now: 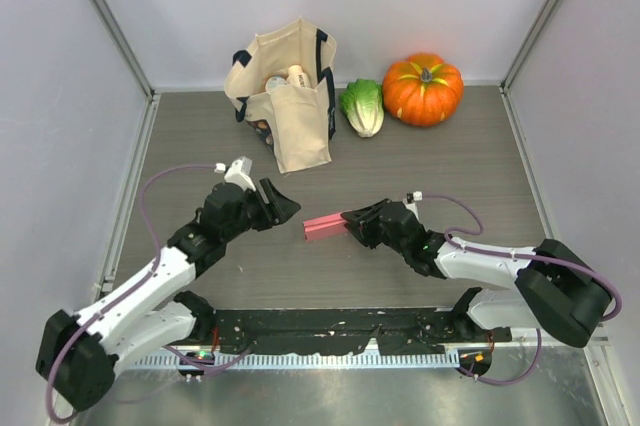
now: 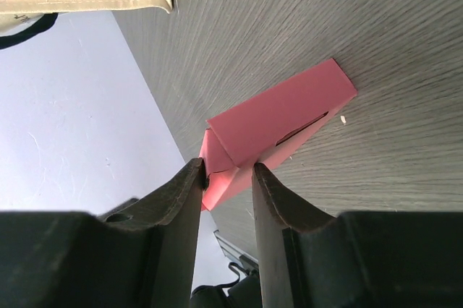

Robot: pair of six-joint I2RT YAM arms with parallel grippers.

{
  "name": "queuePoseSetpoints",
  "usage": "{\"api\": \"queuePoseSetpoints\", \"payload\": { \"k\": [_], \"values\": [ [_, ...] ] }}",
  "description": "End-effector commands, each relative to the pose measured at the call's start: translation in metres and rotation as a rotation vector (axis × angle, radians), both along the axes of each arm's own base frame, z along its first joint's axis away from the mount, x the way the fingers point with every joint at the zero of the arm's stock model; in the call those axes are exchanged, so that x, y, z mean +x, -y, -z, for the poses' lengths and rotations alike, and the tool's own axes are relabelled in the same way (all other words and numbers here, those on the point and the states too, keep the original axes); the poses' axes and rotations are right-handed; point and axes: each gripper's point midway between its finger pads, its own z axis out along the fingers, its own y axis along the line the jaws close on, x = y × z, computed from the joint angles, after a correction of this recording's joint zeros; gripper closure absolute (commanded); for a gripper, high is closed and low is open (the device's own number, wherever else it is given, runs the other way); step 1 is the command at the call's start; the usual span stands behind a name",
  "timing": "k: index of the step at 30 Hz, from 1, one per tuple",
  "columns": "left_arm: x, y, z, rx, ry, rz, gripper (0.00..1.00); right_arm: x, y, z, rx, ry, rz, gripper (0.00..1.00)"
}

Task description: Fold the paper box

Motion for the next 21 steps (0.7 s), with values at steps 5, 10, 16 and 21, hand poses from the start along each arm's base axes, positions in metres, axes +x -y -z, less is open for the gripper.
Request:
{"api": "queuePoseSetpoints", "payload": {
  "k": [5, 10, 16, 21],
  "values": [
    [0.006, 0.038, 0.008, -0.27, -0.197, 0.146, 0.46, -0.005, 0.015, 0.022, -0.096, -0.028, -0.001, 0.63],
    [0.007, 0.034, 0.031, -0.245, -0.26, 0.098, 0.43, -0.004, 0.015, 0.019, -0.097, -0.022, -0.003, 0.64],
    [0.005, 0.033, 0.05, -0.264, -0.312, 0.074, 0.44, -0.003, 0.017, 0.018, -0.097, -0.02, 0.003, 0.64],
    [0.0, 0.038, 0.058, -0.27, -0.334, 0.11, 0.51, -0.002, 0.016, 0.019, -0.1, -0.022, 0.0, 0.64]
  ]
}}
